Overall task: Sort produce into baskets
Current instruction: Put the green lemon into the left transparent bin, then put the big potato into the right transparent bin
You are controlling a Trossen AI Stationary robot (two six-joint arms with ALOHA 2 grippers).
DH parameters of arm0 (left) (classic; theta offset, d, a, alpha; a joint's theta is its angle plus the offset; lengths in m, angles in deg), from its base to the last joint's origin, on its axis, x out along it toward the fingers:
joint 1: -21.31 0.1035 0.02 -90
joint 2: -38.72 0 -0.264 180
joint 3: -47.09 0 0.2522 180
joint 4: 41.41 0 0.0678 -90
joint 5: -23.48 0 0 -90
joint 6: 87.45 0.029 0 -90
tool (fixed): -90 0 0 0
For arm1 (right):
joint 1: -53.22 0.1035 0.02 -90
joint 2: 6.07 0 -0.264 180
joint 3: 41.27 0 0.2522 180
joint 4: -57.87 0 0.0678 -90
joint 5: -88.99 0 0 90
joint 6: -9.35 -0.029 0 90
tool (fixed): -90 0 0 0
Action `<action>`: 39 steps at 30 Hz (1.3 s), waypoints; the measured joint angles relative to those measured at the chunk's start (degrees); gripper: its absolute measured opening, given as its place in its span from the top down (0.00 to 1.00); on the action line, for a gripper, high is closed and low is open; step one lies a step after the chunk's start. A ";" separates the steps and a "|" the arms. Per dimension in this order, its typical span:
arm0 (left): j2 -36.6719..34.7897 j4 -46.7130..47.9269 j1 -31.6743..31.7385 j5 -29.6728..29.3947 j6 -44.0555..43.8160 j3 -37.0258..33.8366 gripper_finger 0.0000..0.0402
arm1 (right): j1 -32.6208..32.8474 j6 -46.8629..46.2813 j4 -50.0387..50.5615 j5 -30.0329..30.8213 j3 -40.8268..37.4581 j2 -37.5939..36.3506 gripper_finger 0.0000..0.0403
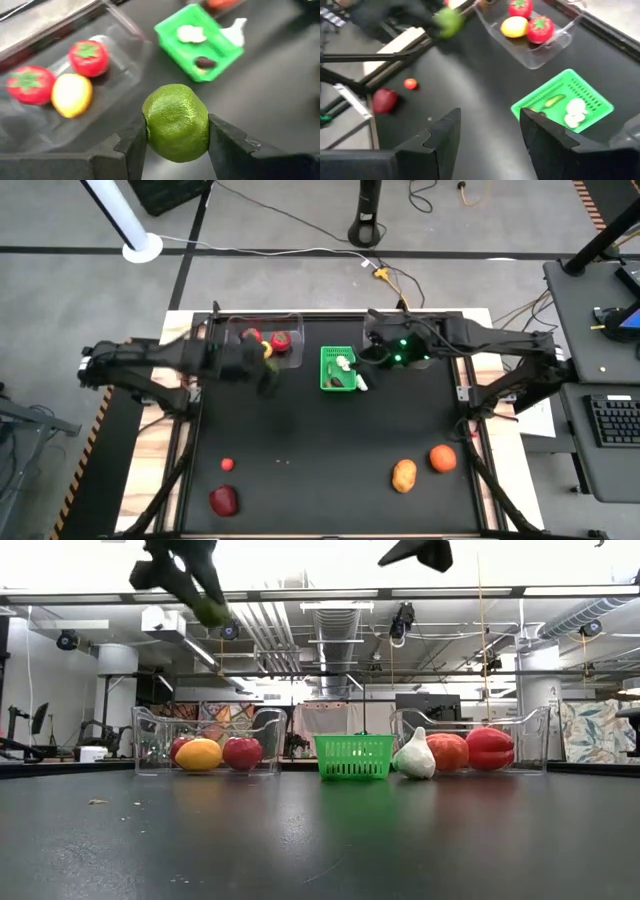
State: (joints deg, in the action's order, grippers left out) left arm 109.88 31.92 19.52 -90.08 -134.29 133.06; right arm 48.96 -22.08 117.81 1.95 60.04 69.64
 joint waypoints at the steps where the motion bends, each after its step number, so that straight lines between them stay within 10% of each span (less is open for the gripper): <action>1: -0.02 0.03 3.31 1.95 2.46 -0.38 0.61 | 0.61 -0.69 0.02 0.02 0.00 -0.42 0.52; 14: 6.46 3.31 36.05 11.15 18.71 -5.71 0.61 | 6.95 -4.69 0.35 1.70 0.00 1.31 0.52; 39: 15.51 7.53 37.17 8.51 23.90 -5.70 0.37 | 7.77 -12.64 7.24 2.67 0.00 2.90 0.50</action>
State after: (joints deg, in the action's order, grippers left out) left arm 125.38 39.45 56.70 -81.57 -110.39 127.36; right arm 56.73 -34.72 125.06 4.62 60.04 72.54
